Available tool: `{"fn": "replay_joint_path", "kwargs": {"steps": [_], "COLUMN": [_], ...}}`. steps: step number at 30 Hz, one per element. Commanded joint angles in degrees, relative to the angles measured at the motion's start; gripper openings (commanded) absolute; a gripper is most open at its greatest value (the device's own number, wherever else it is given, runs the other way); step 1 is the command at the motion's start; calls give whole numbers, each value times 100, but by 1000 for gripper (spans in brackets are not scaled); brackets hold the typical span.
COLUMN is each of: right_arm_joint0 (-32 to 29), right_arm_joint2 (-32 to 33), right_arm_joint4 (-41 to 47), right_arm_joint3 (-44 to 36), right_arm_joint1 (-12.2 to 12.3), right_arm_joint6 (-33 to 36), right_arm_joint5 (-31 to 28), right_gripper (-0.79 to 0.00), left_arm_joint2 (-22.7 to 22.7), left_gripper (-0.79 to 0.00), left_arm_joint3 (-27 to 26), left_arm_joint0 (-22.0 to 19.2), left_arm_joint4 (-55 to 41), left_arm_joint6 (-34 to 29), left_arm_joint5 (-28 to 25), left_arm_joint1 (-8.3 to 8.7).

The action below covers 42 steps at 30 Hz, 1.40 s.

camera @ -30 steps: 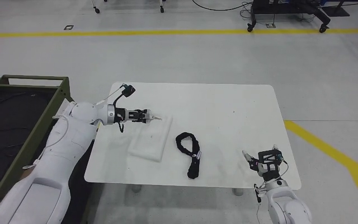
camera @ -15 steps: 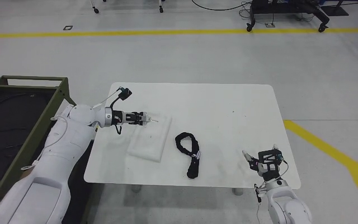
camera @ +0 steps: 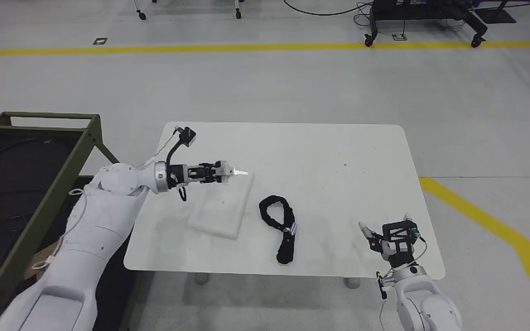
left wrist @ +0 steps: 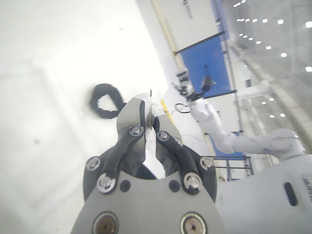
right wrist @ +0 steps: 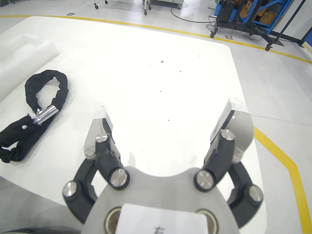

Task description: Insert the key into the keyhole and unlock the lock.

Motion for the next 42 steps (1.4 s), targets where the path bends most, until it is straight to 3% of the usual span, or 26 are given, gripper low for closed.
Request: {"fn": "replay_joint_path", "kwargs": {"steps": [1,4,7,14,22,24,26,29,32,36,40,42], "right_arm_joint0": [0,0,0,0,-6,8,-104,-45,235,1009,1818,1818], "right_arm_joint2": [0,0,0,0,-26,-61,-299,-714,-1274,-2009,-2567,-2567], "right_arm_joint4": [0,0,0,0,62,198,-234,-309,-483,-835,-421,-421], "right_arm_joint3": [0,0,0,0,-10,-411,-828,-1471,-1817,-1581,-1126,-1126], "right_arm_joint1": [0,0,0,0,-2,16,20,-6,-61,-199,-393,-393], "right_arm_joint6": [0,0,0,0,29,458,834,2059,3499,5017,5951,5951], "right_arm_joint5": [0,0,0,0,-72,-571,-654,-581,-207,792,1712,1712], "right_gripper": [0,0,0,0,0,0,0,0,0,0,0,0], "left_arm_joint2": [-417,-1310,-2020,-3134,-3134,-3134,-3134,-3134,-3134,-3134,-3134,-3134], "left_gripper": [-785,-785,-785,-785,-785,-785,-785,-785,-785,-785,-785,-785], "left_arm_joint3": [-917,-2111,-2743,-2897,-2897,-2897,-2897,-2897,-2897,-2897,-2897,-2897], "left_arm_joint0": [499,1330,1998,2809,2809,2809,2809,2809,2809,2809,2809,2809], "left_arm_joint4": [-665,-1323,-1850,-1912,-1912,-1912,-1912,-1912,-1912,-1912,-1912,-1912], "left_arm_joint6": [-357,-1034,-1567,-1619,-1619,-1619,-1619,-1619,-1619,-1619,-1619,-1619], "left_arm_joint5": [364,1041,1574,1626,1626,1626,1626,1626,1626,1626,1626,1626], "left_arm_joint1": [254,651,889,1215,1215,1215,1215,1215,1215,1215,1215,1215]}}
